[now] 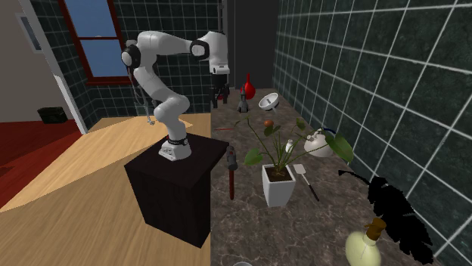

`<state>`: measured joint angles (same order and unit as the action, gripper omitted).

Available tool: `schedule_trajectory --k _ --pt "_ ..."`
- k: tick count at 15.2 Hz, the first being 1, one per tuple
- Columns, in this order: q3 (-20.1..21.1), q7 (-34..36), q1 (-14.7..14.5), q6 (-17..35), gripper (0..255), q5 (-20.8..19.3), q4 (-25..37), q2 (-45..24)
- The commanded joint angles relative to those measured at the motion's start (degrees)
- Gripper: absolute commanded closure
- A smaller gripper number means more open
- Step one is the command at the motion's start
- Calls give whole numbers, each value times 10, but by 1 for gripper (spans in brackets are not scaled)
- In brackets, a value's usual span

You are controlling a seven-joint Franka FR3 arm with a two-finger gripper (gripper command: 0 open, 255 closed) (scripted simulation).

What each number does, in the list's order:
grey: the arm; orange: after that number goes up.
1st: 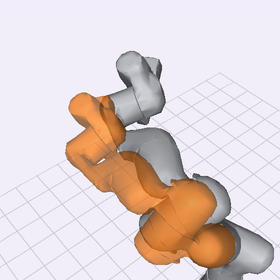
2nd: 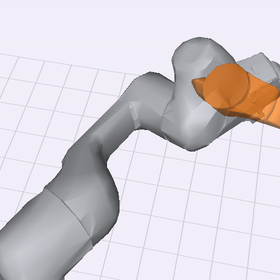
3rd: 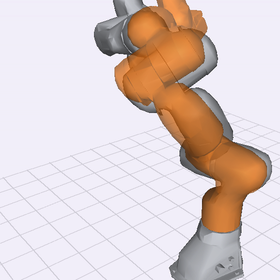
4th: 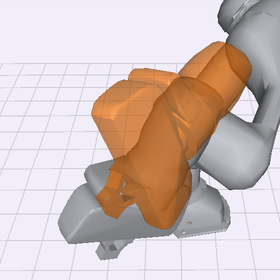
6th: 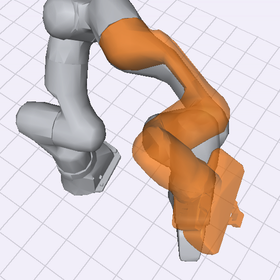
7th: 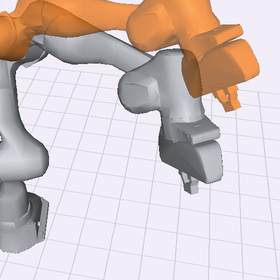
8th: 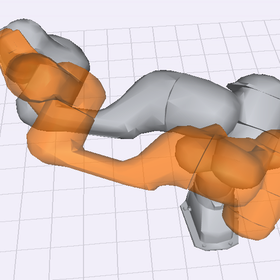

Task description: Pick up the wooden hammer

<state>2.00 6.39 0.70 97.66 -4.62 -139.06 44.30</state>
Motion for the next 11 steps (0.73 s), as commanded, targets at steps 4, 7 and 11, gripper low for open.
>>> schedule_trajectory --k 4,7,11 --pt "-14 21 22 44 0 -3 6 -53" --pt "-29 42 42 86 0 -5 16 -108" --pt "-50 67 67 136 0 -4 37 -182"
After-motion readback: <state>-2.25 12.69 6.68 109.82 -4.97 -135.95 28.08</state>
